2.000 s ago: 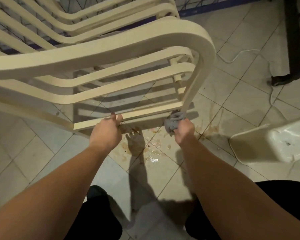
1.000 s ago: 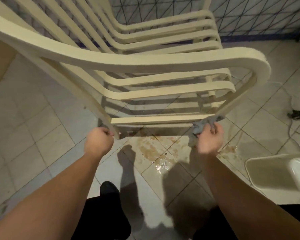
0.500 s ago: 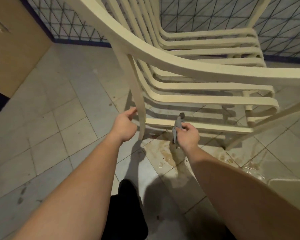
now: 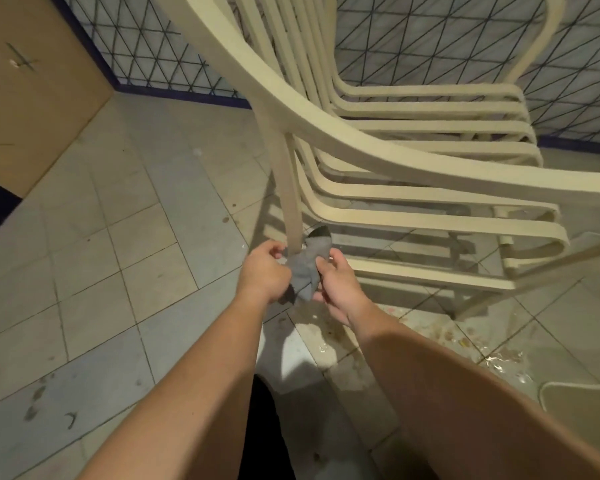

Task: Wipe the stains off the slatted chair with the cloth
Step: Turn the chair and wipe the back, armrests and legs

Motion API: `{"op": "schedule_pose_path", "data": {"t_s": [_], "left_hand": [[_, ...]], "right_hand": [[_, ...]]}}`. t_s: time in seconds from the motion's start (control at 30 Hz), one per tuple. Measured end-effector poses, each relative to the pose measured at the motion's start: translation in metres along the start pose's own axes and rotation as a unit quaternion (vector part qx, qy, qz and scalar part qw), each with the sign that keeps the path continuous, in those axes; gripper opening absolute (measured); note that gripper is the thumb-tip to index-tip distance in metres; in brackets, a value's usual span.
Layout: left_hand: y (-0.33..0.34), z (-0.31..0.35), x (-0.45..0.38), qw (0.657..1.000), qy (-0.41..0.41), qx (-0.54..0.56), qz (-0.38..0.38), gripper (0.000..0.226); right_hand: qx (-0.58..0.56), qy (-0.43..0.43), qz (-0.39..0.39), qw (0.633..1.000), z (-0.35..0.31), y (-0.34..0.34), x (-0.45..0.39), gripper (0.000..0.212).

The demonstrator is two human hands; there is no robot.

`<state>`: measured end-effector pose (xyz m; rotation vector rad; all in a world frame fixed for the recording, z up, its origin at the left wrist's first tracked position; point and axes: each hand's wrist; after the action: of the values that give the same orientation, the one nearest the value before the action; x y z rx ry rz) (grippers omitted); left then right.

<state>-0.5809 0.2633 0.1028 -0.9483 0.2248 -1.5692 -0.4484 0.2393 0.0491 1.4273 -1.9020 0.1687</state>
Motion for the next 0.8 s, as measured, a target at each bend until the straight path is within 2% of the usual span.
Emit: {"op": "schedule_pose_path", "data": {"t_s": [0.1,0.17,0.23,0.33,0.5,0.67,0.8], "left_hand": [[0.015,0.002,0.013,0.997,-0.045,-0.022,-0.053,0.016],[0.025,0.011,0.032,0.993,-0.028,-0.016,-0.117,0.019],[0.035,0.024,0.055,0.988,-0.024,0.012,-0.151,0.021],[0.053,0.045,0.093,0.980,-0.031,0.097,-0.172,0.009],[0.095,0.083,0.150,0.969,0.003,0.151,-0.193,0.019],[0.155,0.137,0.196,0.959,0.022,0.146,-0.242,0.025],[0.204,0.176,0.228,0.950,0.076,0.086,-0.289,0.024]], "right_hand": [[-0.020,0.001,-0.038,0.999,-0.019,-0.026,0.025,0.024],[-0.020,-0.007,-0.054,0.998,-0.033,-0.044,0.045,0.025],[0.009,-0.024,-0.063,0.998,-0.047,-0.065,0.066,0.023],[0.097,-0.056,-0.077,0.991,-0.065,-0.099,0.099,0.018],[0.150,-0.081,-0.089,0.981,-0.090,-0.163,0.163,0.035],[0.153,-0.133,0.020,0.979,-0.112,-0.248,0.203,0.032],[0.148,-0.146,0.053,0.977,-0.126,-0.310,0.235,0.032]]}}
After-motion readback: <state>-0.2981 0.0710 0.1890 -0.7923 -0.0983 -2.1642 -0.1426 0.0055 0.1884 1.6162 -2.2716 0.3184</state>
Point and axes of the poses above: each hand's wrist, its own x-axis away from the middle knuckle, its own y-axis out of the palm, z = x × y, and after that the axes turned 8 degrees about -x, right-handed
